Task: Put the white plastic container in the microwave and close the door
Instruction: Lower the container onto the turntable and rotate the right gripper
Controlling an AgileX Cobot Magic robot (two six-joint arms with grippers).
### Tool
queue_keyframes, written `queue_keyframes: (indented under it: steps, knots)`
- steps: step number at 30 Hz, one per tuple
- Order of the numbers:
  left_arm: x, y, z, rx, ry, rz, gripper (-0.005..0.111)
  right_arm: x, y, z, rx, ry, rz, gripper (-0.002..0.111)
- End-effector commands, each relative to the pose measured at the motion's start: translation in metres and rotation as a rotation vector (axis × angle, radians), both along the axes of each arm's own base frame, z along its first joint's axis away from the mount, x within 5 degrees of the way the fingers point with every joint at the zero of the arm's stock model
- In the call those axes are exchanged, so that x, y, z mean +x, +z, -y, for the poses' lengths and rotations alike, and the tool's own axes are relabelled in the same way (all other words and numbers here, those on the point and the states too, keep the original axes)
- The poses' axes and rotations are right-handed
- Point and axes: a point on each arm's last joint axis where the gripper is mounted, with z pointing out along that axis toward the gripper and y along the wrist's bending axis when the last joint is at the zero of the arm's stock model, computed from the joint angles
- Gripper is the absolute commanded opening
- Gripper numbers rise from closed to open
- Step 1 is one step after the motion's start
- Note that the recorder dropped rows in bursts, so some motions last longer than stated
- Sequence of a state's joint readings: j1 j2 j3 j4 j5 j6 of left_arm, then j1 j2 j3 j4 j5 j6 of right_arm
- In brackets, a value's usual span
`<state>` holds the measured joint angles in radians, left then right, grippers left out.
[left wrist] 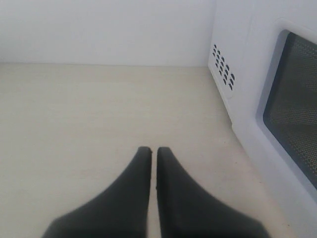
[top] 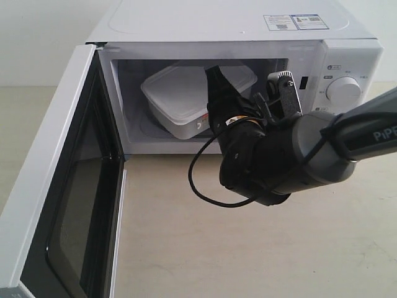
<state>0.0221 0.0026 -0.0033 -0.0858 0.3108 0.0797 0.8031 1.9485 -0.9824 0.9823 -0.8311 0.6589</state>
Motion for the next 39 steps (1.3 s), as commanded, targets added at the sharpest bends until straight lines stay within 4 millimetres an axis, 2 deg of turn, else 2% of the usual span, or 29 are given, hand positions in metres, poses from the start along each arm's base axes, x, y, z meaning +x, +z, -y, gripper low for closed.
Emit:
queue_keyframes:
  steps: [1,6,8,11,14,16,23,29,35,38,39]
  knots:
    - [0.000,-0.001,0.000,-0.006,0.005,0.004,0.004,0.002,0.004,0.001,-0.012,-0.013,0.027,0.000]
    - [0.000,-0.001,0.000,-0.006,0.005,0.004,0.004,0.002,0.002,0.002,-0.011,-0.026,0.010,0.000]
    - [0.000,-0.001,0.000,-0.006,0.005,0.004,0.004,0.002,0.002,0.002,-0.011,-0.026,0.010,0.004]
    - [0.000,-0.001,0.000,-0.006,0.005,0.004,0.004,0.002,0.002,0.002,-0.011,-0.026,0.010,0.018]
    - [0.000,-0.001,0.000,-0.006,0.005,0.004,0.004,0.002,0.002,0.002,-0.014,-0.025,0.010,0.037]
    - [0.000,-0.001,0.000,-0.006,0.005,0.004,0.004,0.002,0.002,0.002,-0.015,-0.023,0.008,0.043]
    - [0.000,-0.001,0.000,-0.006,0.005,0.004,0.004,-0.001,0.001,-0.002,-0.027,0.038,-0.057,0.045]
    - [0.000,-0.001,0.000,-0.006,0.005,0.004,0.004,-0.013,0.013,-0.003,-0.179,0.188,-0.099,0.045]
    - [0.000,-0.001,0.000,-0.006,0.005,0.004,0.004,-0.045,0.021,0.019,-0.370,0.279,-0.083,0.044]
    - [0.000,-0.001,0.000,-0.006,0.005,0.004,0.004,-0.065,0.021,0.028,-0.527,0.379,-0.074,0.043]
    - [0.000,-0.001,0.000,-0.006,0.005,0.004,0.004,-0.072,0.021,0.030,-0.609,0.438,-0.066,0.040]
